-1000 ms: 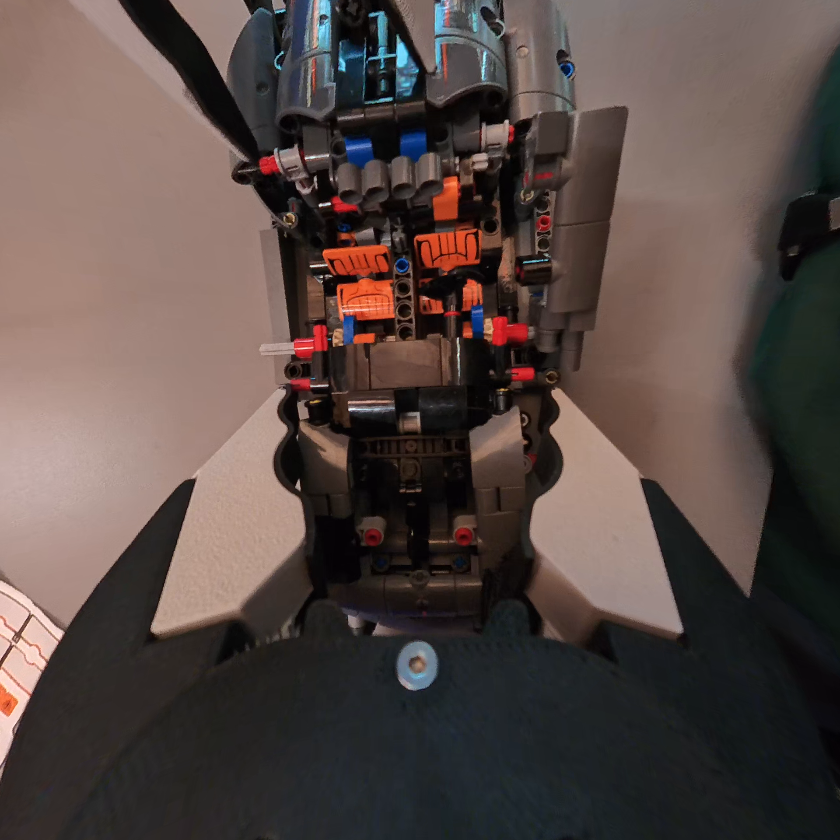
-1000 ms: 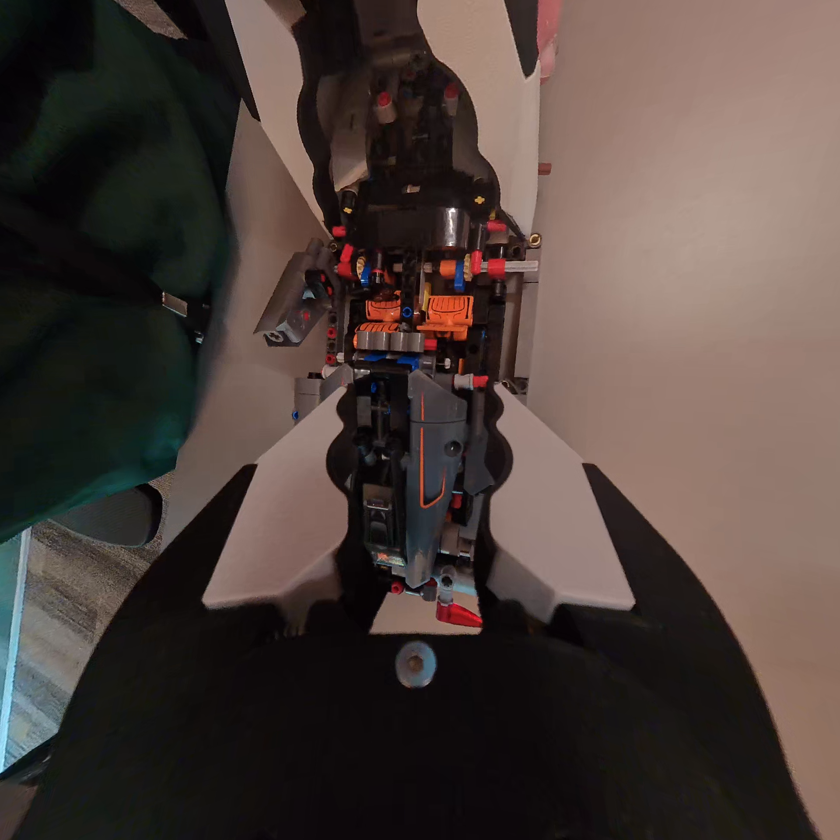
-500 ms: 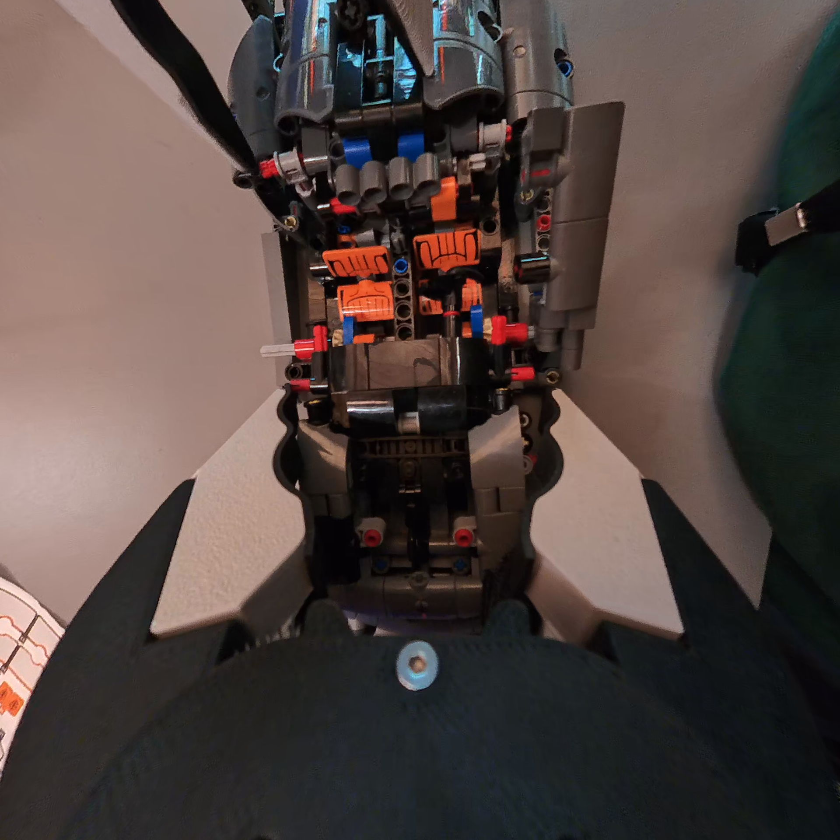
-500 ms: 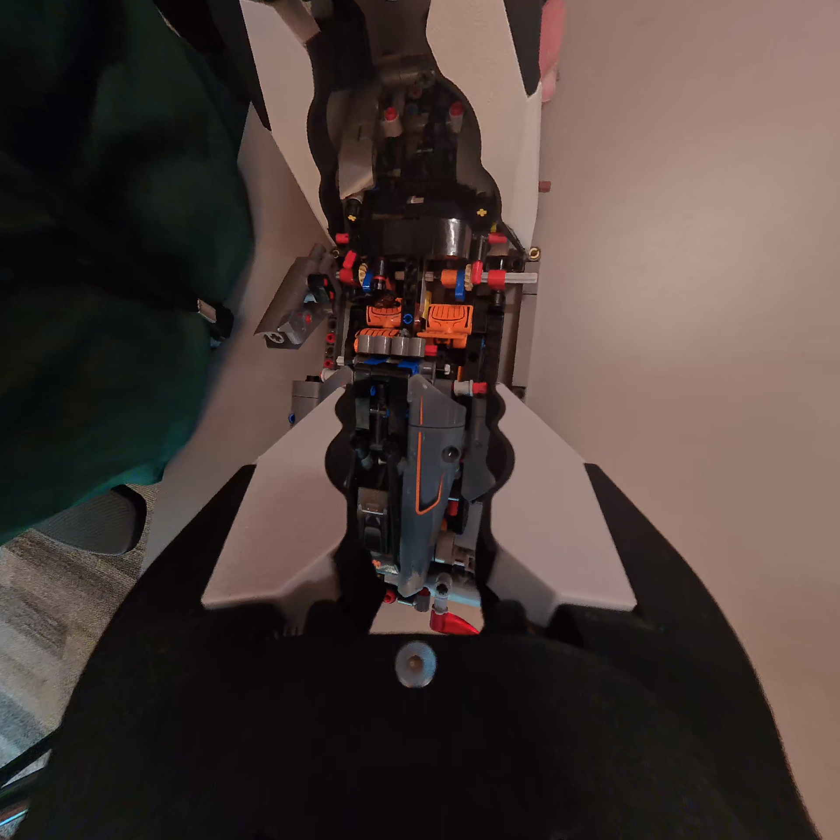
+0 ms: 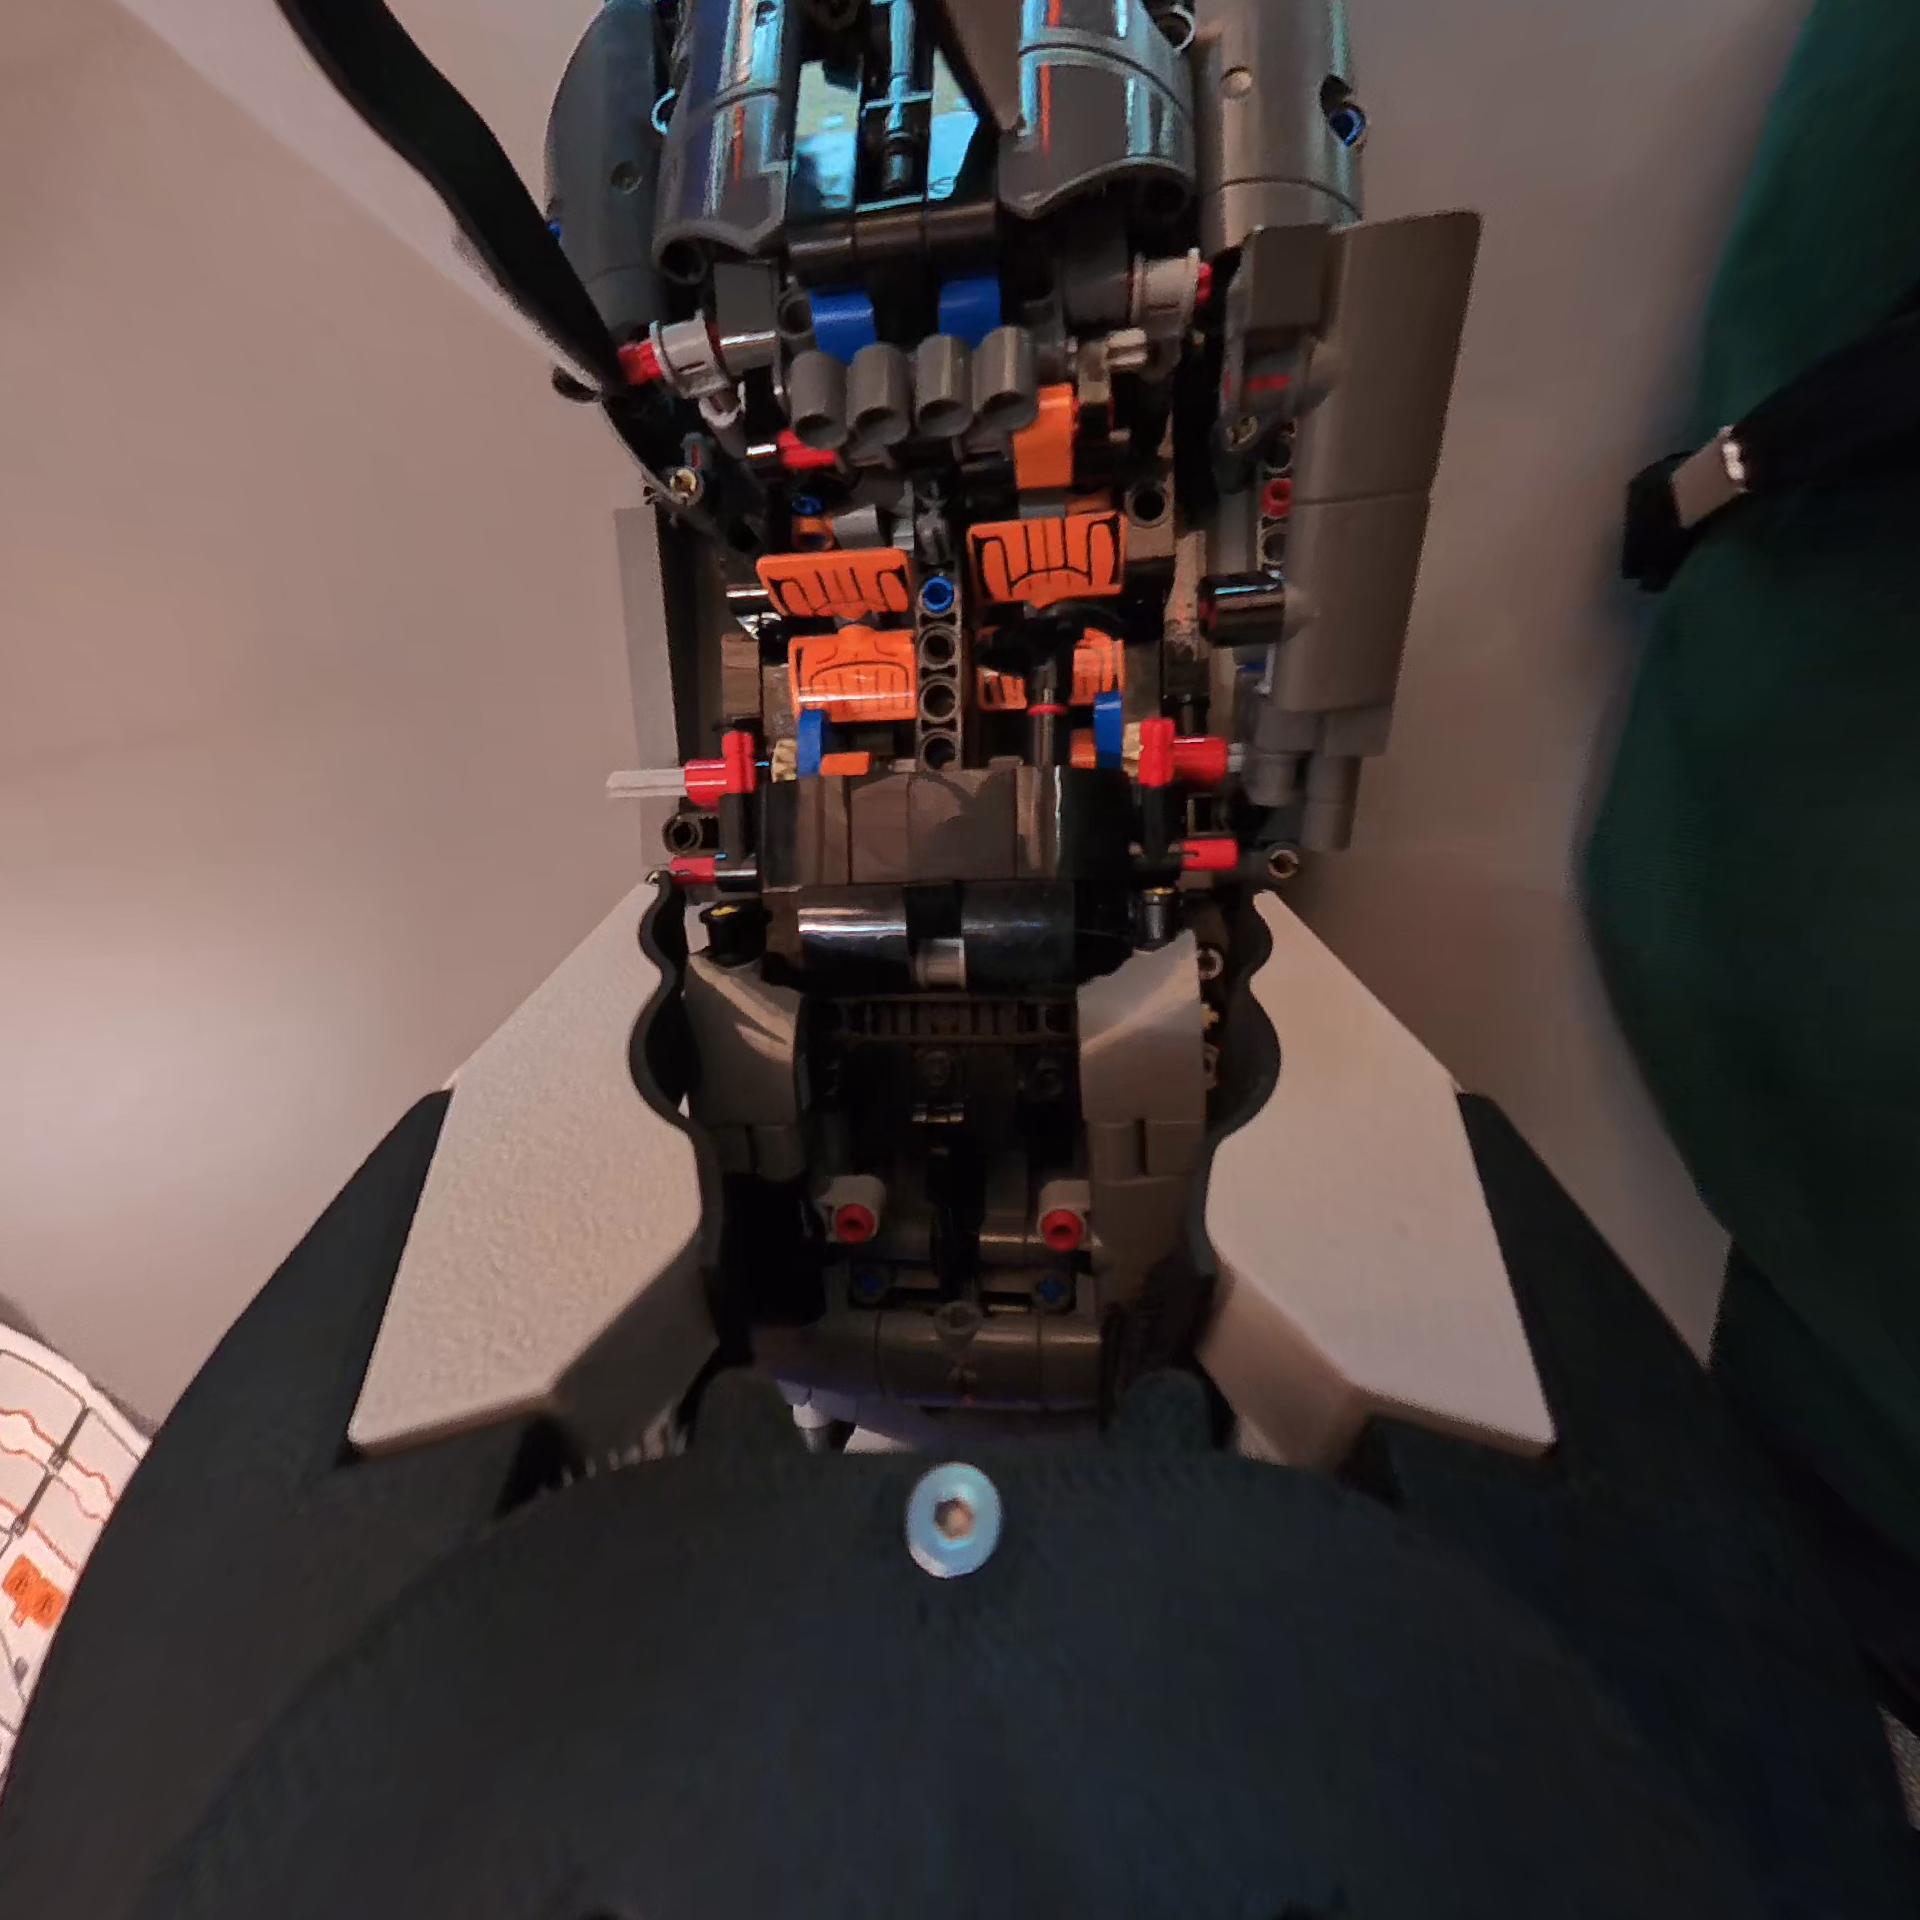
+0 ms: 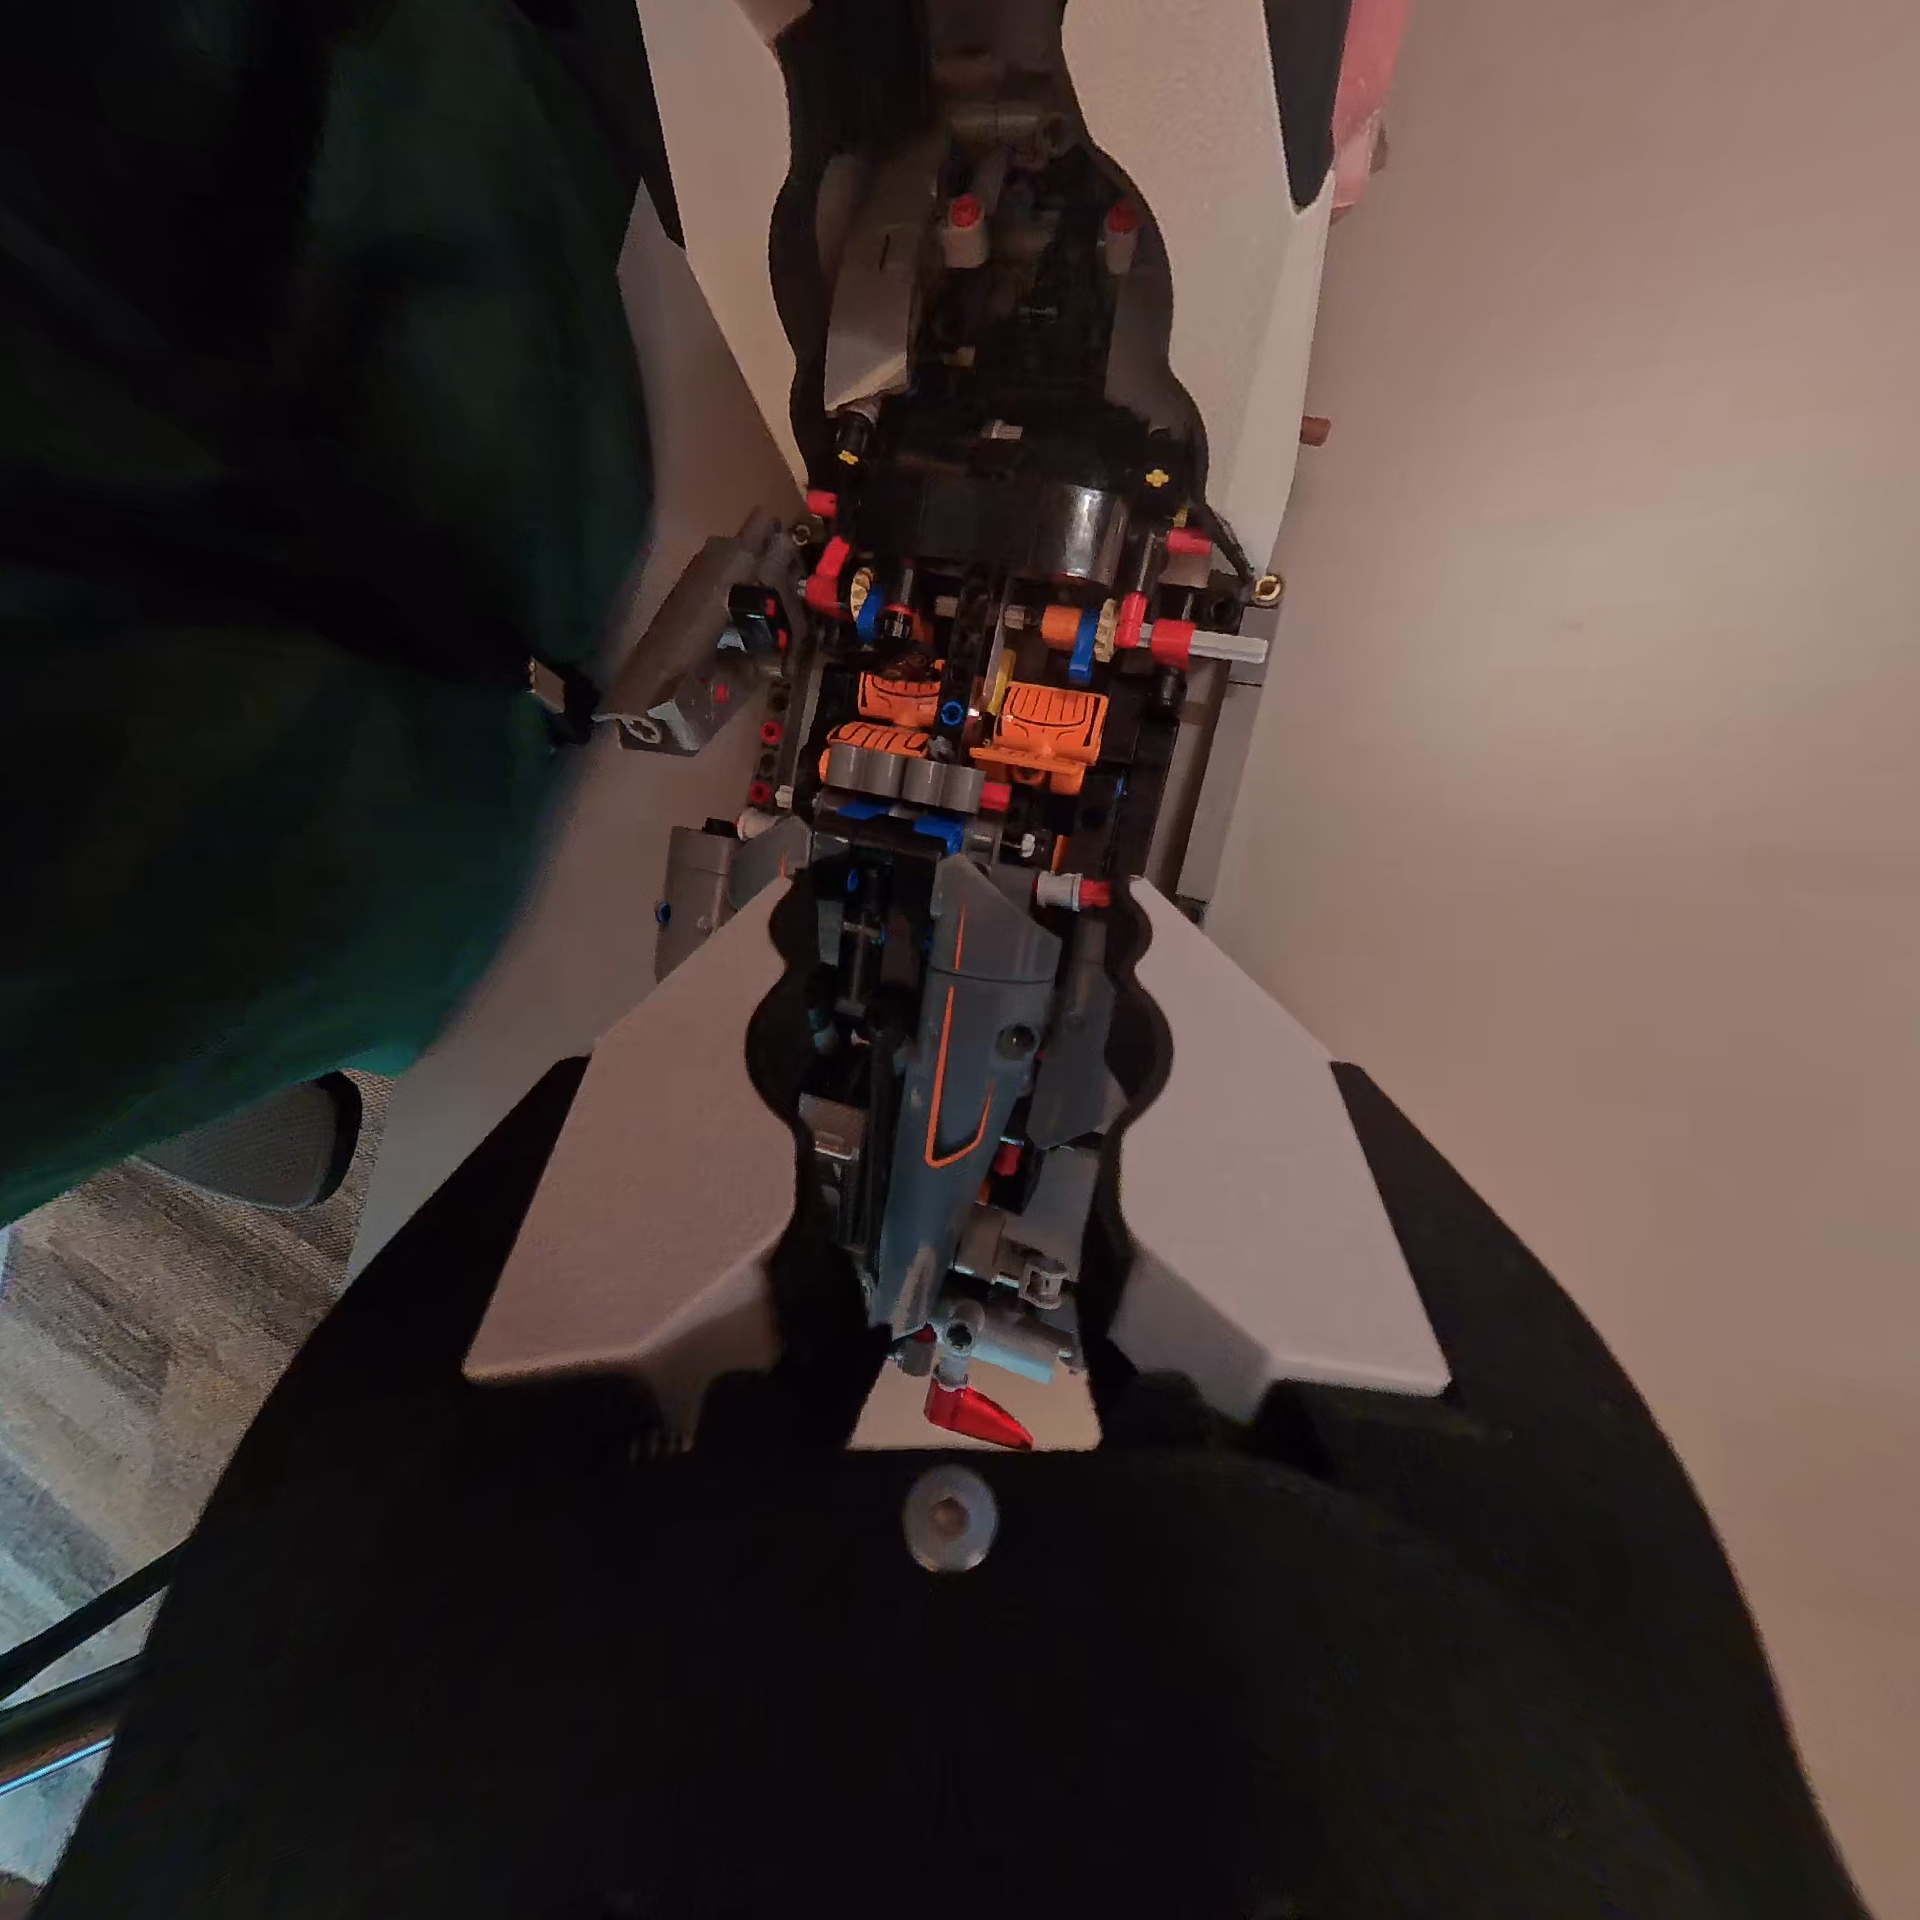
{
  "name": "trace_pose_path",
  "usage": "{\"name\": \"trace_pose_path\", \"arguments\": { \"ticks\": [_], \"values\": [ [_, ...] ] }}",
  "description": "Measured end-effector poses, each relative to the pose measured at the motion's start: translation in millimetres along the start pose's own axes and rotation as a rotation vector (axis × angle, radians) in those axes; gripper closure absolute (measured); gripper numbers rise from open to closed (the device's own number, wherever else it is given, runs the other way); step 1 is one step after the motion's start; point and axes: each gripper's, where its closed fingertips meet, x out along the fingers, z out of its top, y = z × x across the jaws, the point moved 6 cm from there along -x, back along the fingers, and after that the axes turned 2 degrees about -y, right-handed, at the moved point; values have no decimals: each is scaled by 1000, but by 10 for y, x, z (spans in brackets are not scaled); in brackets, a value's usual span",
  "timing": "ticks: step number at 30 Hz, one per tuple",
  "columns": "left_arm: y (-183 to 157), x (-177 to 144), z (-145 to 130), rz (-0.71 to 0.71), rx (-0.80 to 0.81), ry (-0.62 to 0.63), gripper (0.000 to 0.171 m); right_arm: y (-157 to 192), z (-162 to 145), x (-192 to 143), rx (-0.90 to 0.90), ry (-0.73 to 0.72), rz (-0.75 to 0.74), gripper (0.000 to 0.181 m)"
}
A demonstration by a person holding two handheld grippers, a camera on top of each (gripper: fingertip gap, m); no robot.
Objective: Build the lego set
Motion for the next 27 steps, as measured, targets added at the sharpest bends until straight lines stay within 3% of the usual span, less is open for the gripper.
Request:
{"name": "trace_pose_path", "arguments": {
  "ticks": [7, 9, 11, 16, 20, 22, 27],
  "values": [
    [-43, -25, -14, -22, 0, -3, 70, 60, 0, 21, 15, -29, 11, 127],
    [-50, -85, -3, -82, -47, -37, 70, 70, 8, 5, 65, -92, 54, 121],
    [-22, -234, -12, -132, -113, -90, 72, 75, 21, -36, 94, -176, 91, 126],
    [96, -527, 212, -142, -205, -278, 101, -36, 15, -144, 139, -268, 104, 132],
    [80, -304, 460, -122, -212, -274, 112, -110, -22, -82, 133, -234, 107, 139],
    [72, -177, 494, -136, -216, -247, 120, -126, -22, -56, 132, -240, 130, 151],
    [69, -56, 507, -178, -248, -234, 129, -211, -54, -33, 158, -261, 161, 160]
  ]
}}
